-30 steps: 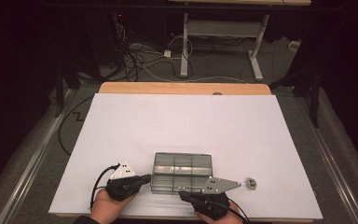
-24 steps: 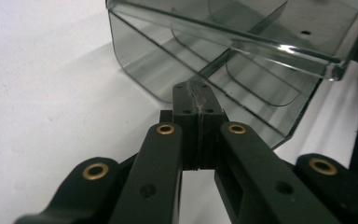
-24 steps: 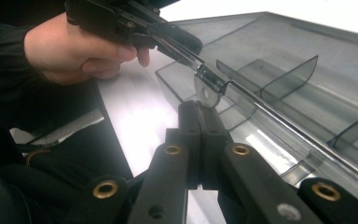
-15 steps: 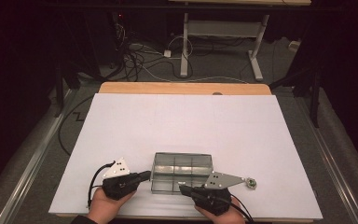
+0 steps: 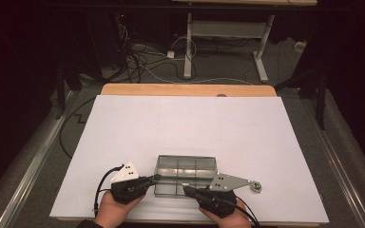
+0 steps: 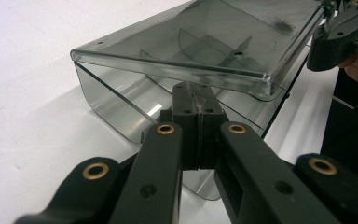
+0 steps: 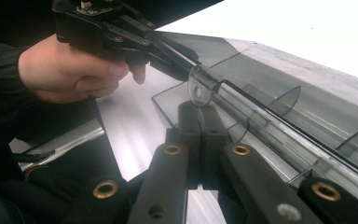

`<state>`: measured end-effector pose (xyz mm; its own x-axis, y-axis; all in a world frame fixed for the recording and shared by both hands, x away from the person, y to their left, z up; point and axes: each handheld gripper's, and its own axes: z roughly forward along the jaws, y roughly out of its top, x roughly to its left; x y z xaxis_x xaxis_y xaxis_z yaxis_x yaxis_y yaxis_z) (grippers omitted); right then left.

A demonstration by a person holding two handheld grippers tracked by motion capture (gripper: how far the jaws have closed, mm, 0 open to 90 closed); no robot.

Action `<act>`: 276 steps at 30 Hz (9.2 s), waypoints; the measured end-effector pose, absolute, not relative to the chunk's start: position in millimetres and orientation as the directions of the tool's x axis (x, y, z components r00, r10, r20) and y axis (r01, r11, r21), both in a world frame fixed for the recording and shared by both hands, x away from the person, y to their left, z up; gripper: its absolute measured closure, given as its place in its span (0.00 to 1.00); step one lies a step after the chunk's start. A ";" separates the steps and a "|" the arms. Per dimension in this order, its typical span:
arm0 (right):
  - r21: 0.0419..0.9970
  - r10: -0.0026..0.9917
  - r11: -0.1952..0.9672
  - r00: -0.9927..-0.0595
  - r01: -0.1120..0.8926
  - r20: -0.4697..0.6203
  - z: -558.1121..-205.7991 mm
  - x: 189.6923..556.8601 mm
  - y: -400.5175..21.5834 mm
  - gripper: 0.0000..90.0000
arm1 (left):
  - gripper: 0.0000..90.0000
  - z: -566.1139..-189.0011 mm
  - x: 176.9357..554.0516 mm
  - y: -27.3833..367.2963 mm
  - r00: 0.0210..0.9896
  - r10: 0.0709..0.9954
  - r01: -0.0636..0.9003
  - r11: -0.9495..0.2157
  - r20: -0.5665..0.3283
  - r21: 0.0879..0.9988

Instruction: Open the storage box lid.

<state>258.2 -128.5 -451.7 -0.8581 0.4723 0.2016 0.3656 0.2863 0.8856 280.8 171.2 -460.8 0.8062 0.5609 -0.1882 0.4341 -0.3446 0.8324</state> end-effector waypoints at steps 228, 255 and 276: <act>0.715 0.854 0.333 -0.518 0.615 0.048 -468.9 412.2 -175.1 1.00 | 0.97 -479.2 417.9 157.7 0.589 0.772 0.651 -0.279 -0.238 0.706; 0.860 0.771 0.294 -0.635 0.417 0.044 -448.7 326.9 -211.9 1.00 | 0.97 -470.1 320.5 197.9 0.681 0.705 0.558 -0.323 -0.199 0.764; 0.841 0.771 0.332 -0.637 0.426 0.018 -461.5 302.0 -224.1 0.80 | 0.87 -477.1 297.1 214.8 0.702 0.693 0.526 -0.349 -0.164 0.776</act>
<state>302.0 -224.1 -461.5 -0.6365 0.7711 0.0180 0.4262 0.3322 0.8414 297.1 214.8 -477.1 0.7020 0.6931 -0.1636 0.5256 -0.3491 0.7758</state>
